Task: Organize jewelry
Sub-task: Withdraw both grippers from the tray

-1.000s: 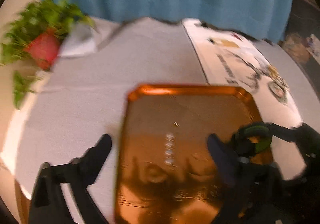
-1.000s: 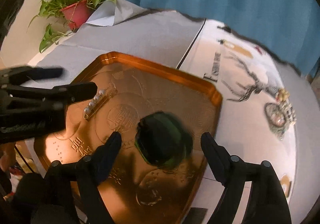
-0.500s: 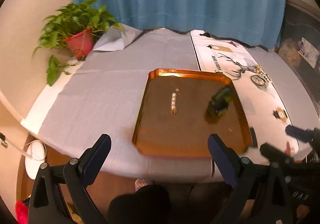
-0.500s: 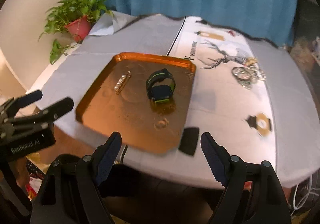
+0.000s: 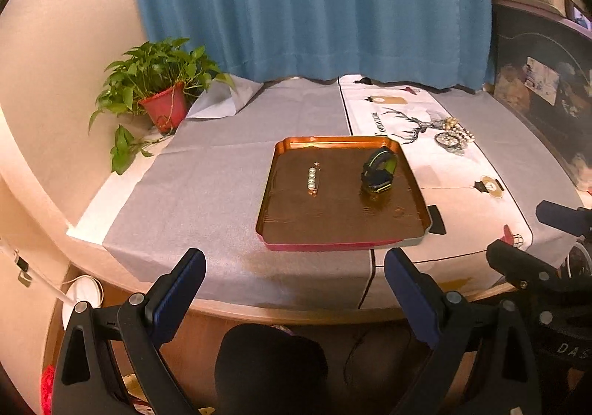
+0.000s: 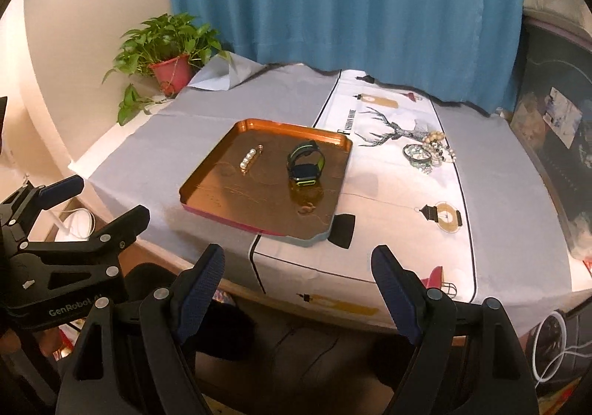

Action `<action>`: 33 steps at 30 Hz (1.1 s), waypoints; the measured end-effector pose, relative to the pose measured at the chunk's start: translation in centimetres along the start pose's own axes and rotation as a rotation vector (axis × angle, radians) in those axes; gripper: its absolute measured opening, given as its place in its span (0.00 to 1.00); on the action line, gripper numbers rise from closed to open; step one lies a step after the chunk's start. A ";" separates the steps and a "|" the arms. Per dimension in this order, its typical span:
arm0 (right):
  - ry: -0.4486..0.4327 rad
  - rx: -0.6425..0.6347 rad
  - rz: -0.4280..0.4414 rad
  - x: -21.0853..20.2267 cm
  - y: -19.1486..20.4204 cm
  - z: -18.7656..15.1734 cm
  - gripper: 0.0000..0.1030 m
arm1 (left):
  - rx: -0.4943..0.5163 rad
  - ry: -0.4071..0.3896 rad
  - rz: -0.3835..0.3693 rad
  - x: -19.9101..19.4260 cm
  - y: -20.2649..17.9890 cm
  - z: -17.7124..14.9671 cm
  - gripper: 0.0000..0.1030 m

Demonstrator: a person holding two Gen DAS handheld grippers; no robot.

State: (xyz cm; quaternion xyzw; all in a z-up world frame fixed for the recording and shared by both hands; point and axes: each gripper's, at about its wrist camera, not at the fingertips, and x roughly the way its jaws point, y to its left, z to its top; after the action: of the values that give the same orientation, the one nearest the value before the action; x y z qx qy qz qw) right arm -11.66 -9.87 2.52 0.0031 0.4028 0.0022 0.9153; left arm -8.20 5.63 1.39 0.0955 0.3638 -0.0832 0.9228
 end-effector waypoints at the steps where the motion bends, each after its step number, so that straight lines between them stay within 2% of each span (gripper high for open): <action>1: -0.002 0.001 0.000 -0.2 0.0 -0.1 0.79 | 0.002 -0.003 0.001 -0.2 -0.1 0.0 0.93; 9: -0.004 0.014 0.005 -0.3 -0.8 -0.4 0.79 | 0.001 -0.007 -0.001 -0.5 -0.5 0.2 0.93; 15: 0.014 0.049 0.001 0.9 -2.6 -0.4 0.79 | 0.003 0.025 -0.007 0.9 -1.6 0.8 0.93; 22: 0.030 0.141 -0.042 3.2 -7.7 -0.1 0.79 | 0.034 0.052 -0.039 4.3 -4.8 3.2 0.93; 33: 0.051 0.266 -0.180 8.1 -19.5 1.7 0.79 | 0.105 0.052 -0.113 10.4 -12.9 9.5 0.93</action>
State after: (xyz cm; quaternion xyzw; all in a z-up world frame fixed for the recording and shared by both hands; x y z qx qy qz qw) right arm -4.90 -29.29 -2.51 0.0883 0.4213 -0.1329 0.8928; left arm 2.66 -10.01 -0.43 0.1250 0.3878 -0.1517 0.9005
